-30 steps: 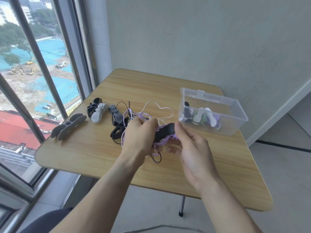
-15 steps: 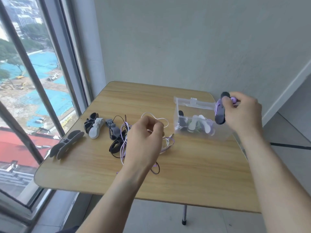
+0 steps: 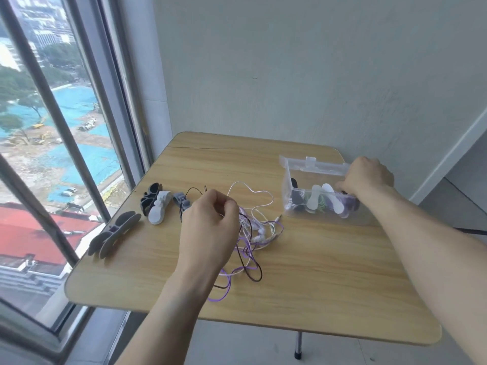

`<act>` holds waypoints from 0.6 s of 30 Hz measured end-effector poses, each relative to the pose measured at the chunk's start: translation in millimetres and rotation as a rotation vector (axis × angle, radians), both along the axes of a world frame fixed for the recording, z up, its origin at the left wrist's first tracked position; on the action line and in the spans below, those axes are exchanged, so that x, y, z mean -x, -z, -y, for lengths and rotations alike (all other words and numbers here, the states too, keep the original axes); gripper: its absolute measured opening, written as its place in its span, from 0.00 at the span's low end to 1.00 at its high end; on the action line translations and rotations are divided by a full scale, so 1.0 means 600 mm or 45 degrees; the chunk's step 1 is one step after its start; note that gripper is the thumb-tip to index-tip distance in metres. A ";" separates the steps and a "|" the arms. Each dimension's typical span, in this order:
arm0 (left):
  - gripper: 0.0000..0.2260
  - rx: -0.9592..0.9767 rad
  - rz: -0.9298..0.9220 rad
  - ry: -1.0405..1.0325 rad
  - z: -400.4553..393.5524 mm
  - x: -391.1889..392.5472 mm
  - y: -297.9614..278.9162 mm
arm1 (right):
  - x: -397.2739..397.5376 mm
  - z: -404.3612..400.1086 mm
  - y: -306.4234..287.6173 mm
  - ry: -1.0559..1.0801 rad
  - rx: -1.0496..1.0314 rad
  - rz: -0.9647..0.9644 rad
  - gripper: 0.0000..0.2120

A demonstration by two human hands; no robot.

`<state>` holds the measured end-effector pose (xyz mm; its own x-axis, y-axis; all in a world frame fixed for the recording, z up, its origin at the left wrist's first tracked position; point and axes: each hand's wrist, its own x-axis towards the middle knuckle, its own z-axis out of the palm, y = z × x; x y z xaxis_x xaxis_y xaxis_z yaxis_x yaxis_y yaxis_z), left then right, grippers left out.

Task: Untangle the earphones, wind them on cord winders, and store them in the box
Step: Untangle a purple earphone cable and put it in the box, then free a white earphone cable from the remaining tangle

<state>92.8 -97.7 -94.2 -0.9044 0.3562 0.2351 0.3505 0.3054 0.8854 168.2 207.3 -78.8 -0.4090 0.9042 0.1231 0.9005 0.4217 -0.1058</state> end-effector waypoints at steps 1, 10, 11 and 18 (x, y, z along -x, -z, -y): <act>0.07 0.012 -0.021 -0.024 0.002 0.003 0.000 | 0.002 0.002 -0.004 0.003 0.029 0.038 0.13; 0.21 0.530 -0.052 -0.004 0.017 0.019 0.016 | -0.009 0.174 -0.046 -0.686 -0.089 -0.819 0.07; 0.25 0.608 -0.051 0.022 0.019 0.019 0.016 | -0.006 0.202 -0.033 -0.761 0.018 -0.829 0.05; 0.12 1.013 -0.269 0.358 0.031 0.020 0.031 | 0.025 0.267 0.098 -0.752 0.559 -0.479 0.32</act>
<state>80.9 -116.3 -112.5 -0.7237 0.6896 -0.0254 0.6387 0.6834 0.3536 153.2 47.3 -137.4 -0.8339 0.5509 0.0327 0.4147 0.6647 -0.6214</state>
